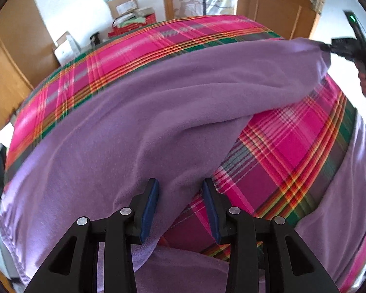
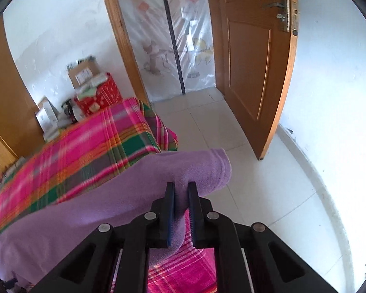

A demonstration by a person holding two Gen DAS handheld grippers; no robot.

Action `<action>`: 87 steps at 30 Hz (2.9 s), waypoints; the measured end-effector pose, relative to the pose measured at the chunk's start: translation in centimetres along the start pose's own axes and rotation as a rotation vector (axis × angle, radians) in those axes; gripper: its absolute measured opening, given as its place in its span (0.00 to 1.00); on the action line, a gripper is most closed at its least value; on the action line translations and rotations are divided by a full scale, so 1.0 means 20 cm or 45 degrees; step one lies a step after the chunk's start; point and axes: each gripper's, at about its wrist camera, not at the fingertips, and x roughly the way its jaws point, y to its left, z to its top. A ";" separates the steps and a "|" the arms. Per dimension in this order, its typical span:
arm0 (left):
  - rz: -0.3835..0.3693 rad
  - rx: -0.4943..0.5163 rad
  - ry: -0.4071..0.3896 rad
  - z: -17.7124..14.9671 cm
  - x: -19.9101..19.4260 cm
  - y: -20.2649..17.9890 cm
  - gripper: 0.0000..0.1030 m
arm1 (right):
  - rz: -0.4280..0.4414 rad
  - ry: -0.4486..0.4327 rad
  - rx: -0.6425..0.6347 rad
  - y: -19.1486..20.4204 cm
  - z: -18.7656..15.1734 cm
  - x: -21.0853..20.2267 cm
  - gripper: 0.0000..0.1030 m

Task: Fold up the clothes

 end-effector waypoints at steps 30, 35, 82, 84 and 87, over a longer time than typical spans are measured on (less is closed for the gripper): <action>-0.249 0.106 0.020 -0.06 -0.09 0.04 0.08 | -0.250 0.003 -0.088 0.03 0.01 0.06 0.12; -0.297 0.144 0.038 -0.08 -0.09 0.03 0.08 | -0.216 0.031 0.005 -0.06 0.00 0.04 0.12; -0.488 0.018 0.019 -0.11 -0.15 -0.19 0.38 | 0.393 0.165 0.150 -0.67 -0.49 -0.31 0.34; -0.495 0.035 0.030 -0.12 -0.15 -0.22 0.39 | 0.445 0.175 0.165 -0.66 -0.54 -0.31 0.35; -0.506 0.063 0.042 -0.15 -0.16 -0.26 0.42 | 0.494 0.194 0.165 -0.63 -0.57 -0.29 0.35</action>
